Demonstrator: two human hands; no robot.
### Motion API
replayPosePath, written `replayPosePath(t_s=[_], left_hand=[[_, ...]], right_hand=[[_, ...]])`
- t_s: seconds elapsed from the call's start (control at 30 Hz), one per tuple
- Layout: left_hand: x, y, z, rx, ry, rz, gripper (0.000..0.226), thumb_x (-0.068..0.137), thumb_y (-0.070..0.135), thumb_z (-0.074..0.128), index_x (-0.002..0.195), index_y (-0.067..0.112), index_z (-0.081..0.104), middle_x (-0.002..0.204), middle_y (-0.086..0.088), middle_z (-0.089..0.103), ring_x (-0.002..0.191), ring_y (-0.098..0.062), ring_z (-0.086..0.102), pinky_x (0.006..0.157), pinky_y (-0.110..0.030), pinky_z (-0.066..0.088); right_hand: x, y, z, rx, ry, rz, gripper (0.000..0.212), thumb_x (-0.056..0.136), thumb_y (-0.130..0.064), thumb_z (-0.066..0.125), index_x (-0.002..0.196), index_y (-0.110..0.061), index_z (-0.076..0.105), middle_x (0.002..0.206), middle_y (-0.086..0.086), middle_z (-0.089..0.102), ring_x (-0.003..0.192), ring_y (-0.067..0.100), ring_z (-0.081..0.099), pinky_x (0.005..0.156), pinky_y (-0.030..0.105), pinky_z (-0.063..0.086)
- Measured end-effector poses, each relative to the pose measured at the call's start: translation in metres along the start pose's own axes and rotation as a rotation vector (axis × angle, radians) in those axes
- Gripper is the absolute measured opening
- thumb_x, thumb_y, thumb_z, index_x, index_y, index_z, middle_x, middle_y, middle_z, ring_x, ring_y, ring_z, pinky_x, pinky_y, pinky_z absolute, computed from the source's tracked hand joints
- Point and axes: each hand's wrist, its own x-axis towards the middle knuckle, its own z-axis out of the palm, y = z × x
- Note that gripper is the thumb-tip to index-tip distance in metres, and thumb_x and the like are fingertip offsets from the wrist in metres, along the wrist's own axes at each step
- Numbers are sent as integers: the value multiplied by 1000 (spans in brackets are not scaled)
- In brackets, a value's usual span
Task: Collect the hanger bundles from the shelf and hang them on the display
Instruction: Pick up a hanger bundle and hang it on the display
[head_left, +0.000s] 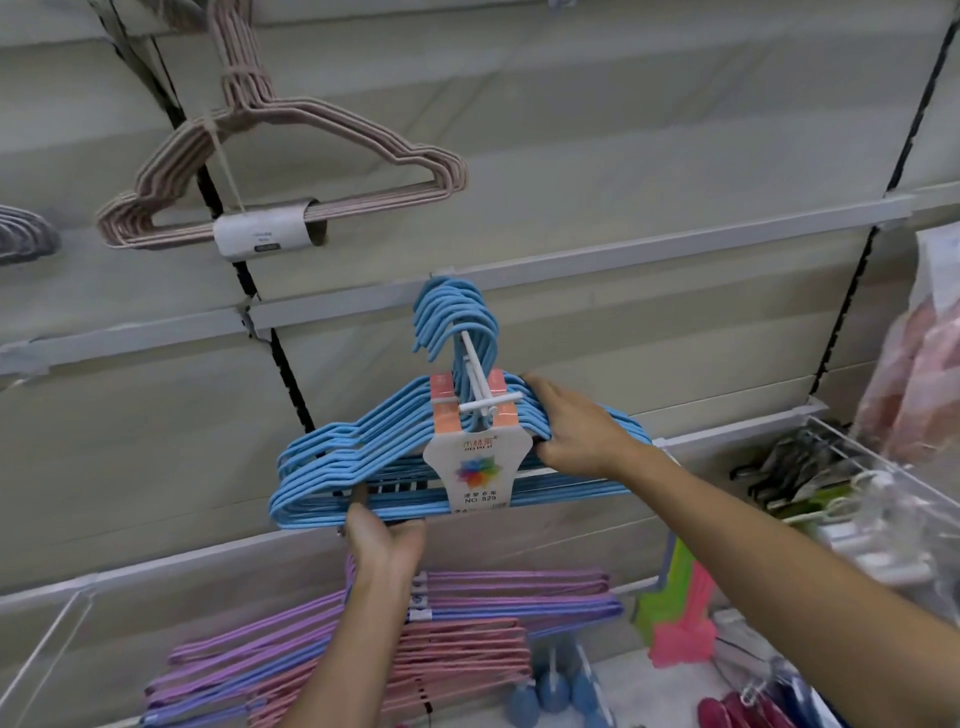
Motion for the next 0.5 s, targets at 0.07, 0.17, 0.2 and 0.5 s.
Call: replayPosePath(t_s=[0.07,0.17,0.2,0.5], left_hand=[[-5,-1,0,30,3,-40,32,97,25,59,129,19,62,123,-8,68,110,-25,65,94,-45,53],[-14,-1,0,102,18,-92,21,96,22,61,116,15,64,116,-8,68,102,-23,65,84,-42,55],[-17,-1,-1,120,29,-94,18,96,21,61,112,15,64,115,-8,67,103,-23,65,84,-42,55],[-64,-4,-14,198,48,-50,17,104,20,41,91,16,52,79,-2,53,75,-15,57,87,-34,50]], right_hand=[[-5,-2,-4,-32,38,26,79,81,-23,67,151,-20,31,144,7,49,127,29,50,105,41,42],[-16,-3,-9,-50,88,52,75,84,-19,66,151,-15,34,147,10,46,132,30,44,111,41,36],[-20,-3,-11,-44,97,59,72,84,-18,66,150,-15,36,146,10,46,132,30,45,111,40,37],[-94,-1,-51,-28,188,22,54,88,-18,61,141,-15,50,134,6,55,121,25,54,103,39,44]])
